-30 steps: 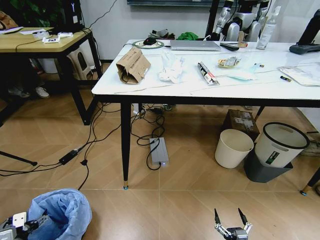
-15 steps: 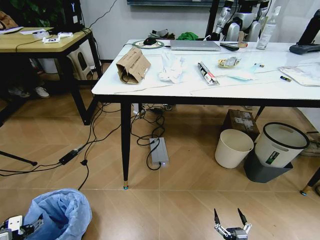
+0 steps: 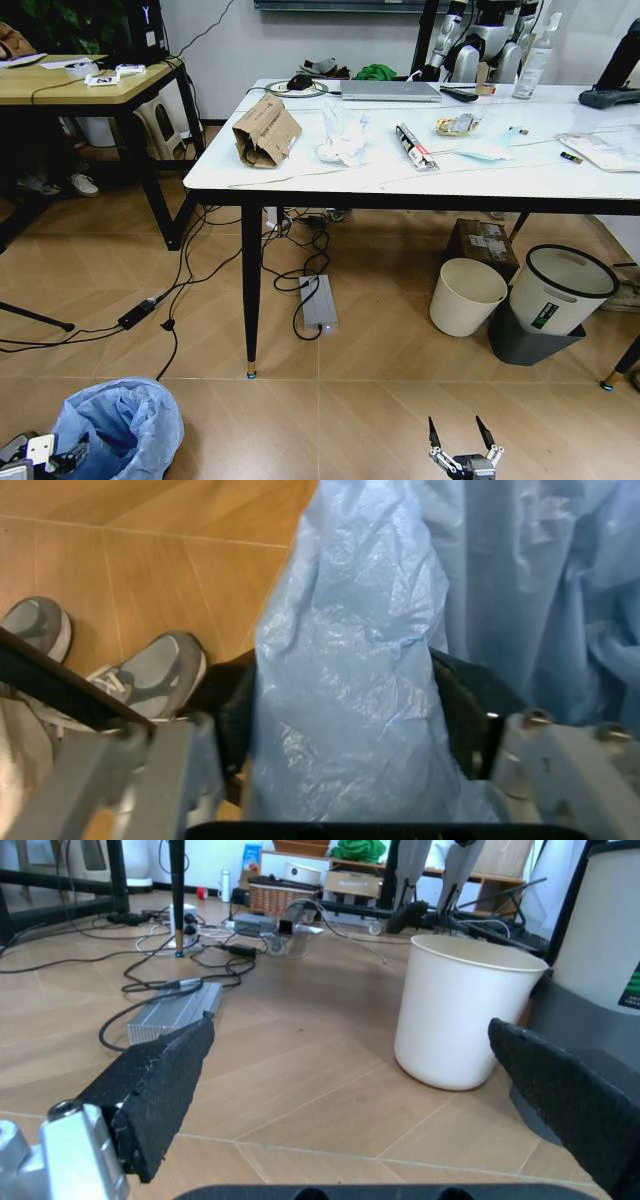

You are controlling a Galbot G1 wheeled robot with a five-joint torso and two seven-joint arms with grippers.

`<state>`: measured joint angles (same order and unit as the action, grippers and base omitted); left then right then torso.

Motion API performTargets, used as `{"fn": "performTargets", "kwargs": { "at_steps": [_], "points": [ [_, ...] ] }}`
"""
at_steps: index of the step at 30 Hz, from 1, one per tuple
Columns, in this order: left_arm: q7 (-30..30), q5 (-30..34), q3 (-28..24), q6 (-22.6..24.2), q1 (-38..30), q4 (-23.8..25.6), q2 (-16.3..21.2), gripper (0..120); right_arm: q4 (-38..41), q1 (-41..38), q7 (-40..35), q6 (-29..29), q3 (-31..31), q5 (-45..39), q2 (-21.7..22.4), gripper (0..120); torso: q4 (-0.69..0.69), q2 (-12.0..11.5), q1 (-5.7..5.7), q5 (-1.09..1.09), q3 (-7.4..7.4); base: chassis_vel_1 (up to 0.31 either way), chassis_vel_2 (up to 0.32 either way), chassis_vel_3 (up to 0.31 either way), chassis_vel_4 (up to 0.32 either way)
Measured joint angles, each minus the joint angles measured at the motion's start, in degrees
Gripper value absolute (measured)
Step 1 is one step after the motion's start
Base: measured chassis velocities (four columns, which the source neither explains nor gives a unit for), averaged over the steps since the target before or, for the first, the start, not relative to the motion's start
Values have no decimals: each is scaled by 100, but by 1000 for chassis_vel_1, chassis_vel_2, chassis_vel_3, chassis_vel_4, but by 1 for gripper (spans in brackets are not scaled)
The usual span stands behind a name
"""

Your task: Pick up the trash bin and place the trash from the table into it.

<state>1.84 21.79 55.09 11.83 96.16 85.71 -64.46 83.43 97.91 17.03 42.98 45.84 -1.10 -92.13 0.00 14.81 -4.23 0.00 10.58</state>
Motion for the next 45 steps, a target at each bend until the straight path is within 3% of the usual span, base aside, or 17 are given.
{"fn": "performTargets", "kwargs": {
  "at_steps": [11, 16, 23, 27, 35, 45],
  "points": [
    [135, 21, -5, -11, 15, -7, -18, 12, 0, -8, -4, -19, -2, 0, 0, 100, 0, 0, 0, 1, 0, 0, 0, 0, 0],
    [180, 59, -8, -54, 5, -14, -28, 2, 0, -2, -6, -19, 5, 0, 0, 100, -2, 0, 0, 0, 0, 0, 0, 0, 0],
    [371, 102, 3, -196, -14, -26, -59, 0, 0, 1, -6, -19, 6, 1, 0, 100, 0, 0, 0, 2, 0, 0, 0, 0, 0],
    [857, -40, 47, -461, -58, -26, -111, 0, 21, 8, -6, -19, 16, 5, 0, 100, 0, 0, 0, 1, 0, 0, 0, 0, 0],
    [1035, -9, -23, -662, -54, 174, -184, 0, 40, 33, -6, -19, 37, 18, 0, 100, 0, 0, 0, -1, 0, 0, 0, 0, 0],
    [886, 247, -413, -1246, 609, 1225, -248, 0, 103, 61, -5, -42, 60, 83, 0, 100, 0, 0, 0, -3, 0, 0, 0, 0, 0]
  ]
}}
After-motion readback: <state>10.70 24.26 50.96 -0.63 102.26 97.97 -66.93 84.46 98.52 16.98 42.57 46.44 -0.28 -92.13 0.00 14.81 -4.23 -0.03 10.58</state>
